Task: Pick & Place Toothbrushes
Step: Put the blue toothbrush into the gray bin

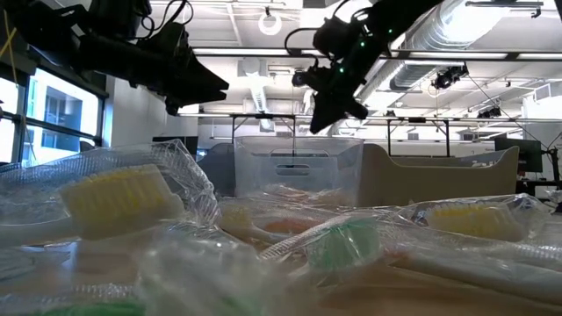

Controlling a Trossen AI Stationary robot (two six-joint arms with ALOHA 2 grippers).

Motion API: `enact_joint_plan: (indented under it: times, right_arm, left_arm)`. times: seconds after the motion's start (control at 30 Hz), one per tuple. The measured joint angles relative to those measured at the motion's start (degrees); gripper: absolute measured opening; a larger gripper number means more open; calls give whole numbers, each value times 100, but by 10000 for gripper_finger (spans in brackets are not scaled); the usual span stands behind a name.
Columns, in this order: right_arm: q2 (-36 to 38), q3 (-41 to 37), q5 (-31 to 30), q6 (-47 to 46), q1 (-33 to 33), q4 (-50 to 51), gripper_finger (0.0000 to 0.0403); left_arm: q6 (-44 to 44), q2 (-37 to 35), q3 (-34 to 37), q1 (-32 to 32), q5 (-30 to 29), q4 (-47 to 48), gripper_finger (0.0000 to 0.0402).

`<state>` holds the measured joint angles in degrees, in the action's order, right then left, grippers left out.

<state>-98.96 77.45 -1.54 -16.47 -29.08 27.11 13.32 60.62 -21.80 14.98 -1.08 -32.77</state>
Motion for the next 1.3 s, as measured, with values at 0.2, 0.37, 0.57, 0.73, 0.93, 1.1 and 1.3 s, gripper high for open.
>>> enact_joint_plan:
  times: [0.2,0.37,0.57,0.73,0.93,1.1,1.3]
  right_arm:
    - [-309,2,12,8,-56,-37,88]
    - [-626,2,349,-477,-213,164,123]
    - [-1046,2,607,-493,-332,293,122]
    - [-1291,2,621,-472,-330,268,121]
    - [-1401,-2,588,-471,-339,242,123]
    - [-1449,-8,449,-470,-349,224,123]
    - [-1740,-26,412,-421,-361,98,123]
  left_arm:
    - [1,0,0,2,0,0,152]
    - [2,0,0,2,0,0,152]
    - [2,0,0,0,0,-3,152]
    - [2,0,0,1,-1,-3,152]
    - [2,0,0,2,-15,-5,152]
    - [4,0,0,1,-15,-5,152]
    - [4,0,0,1,-13,0,152]
